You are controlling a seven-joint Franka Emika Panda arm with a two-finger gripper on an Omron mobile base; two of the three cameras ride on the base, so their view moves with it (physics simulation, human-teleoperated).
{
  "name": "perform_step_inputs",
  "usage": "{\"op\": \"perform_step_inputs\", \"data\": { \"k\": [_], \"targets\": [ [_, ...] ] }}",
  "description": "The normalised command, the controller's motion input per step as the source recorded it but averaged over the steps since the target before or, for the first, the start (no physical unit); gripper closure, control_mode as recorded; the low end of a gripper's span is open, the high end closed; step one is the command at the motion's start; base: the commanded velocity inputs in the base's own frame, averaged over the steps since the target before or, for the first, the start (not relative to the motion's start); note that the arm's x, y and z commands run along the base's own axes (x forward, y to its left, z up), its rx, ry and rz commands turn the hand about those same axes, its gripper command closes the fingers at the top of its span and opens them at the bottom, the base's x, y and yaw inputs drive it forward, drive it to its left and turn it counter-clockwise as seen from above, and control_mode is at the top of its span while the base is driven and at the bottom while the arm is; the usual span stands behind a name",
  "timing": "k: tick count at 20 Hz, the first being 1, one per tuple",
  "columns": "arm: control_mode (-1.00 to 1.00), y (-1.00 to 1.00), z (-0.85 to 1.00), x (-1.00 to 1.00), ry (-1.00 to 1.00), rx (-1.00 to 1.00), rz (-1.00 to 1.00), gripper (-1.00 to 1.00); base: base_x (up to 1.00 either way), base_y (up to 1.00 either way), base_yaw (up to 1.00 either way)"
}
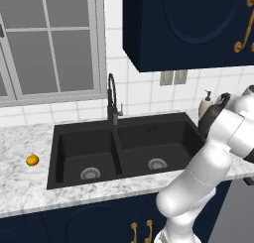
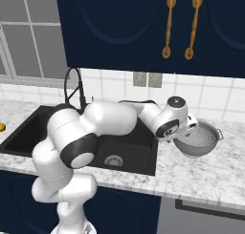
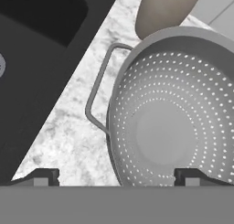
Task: Put the colander in the sink, put the tangerine in the colander, and turn on the sink faucet and pour water over the colander.
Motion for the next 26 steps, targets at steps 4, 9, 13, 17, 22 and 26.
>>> {"op": "perform_step_inputs", "data": {
  "k": [4, 9, 13, 17, 22, 26],
  "targets": [
    [-1.0, -0.24, -0.15, 0.33, 0.04, 0.0, 0.03, -1.0, 0.0, 0.0, 0.0],
    [-1.0, -0.07, -0.26, 0.12, 0.09, 0.0, 0.02, -1.0, 0.0, 0.0, 0.0],
    [-1.0, 0.0, -0.46, 0.07, 0.21, -0.04, 0.01, -1.0, 0.0, 0.0, 0.0],
    [-1.0, 0.0, -0.56, 0.13, 0.21, -0.09, 0.0, -1.0, 0.0, 0.0, 0.0],
    [-1.0, 0.05, -0.55, 0.08, 0.14, -0.1, 0.0, 1.0, 0.0, 0.0, 0.0],
    [-1.0, 0.23, -0.46, 0.0, 0.0, -0.04, 0.0, 1.0, 0.0, 0.0, 0.0]
  ]
}}
